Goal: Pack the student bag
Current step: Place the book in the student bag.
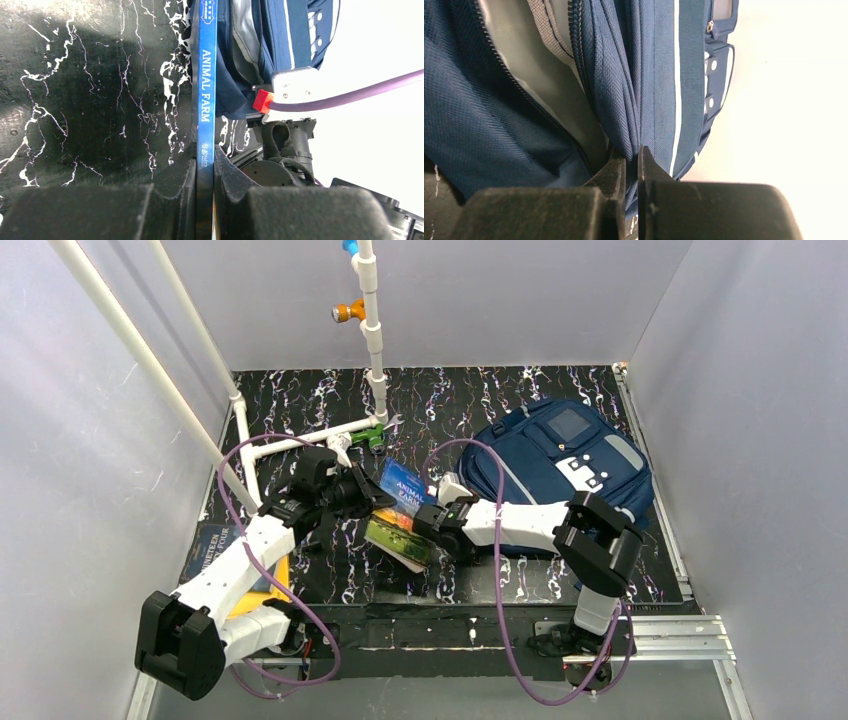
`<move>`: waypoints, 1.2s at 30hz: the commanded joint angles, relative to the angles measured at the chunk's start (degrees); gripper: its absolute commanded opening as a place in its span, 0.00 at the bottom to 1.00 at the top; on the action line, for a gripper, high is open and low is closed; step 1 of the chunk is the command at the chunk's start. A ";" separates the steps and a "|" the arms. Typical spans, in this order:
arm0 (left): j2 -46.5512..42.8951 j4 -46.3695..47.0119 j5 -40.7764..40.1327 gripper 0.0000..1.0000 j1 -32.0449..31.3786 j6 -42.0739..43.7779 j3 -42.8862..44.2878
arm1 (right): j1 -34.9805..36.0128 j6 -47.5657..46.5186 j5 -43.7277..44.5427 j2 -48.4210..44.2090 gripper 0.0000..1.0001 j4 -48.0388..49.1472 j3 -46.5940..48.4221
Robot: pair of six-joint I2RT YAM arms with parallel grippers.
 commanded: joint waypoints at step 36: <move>30.15 43.95 -24.36 0.00 -22.36 -23.31 14.97 | -24.42 -1.17 -44.15 -33.58 0.01 15.74 13.20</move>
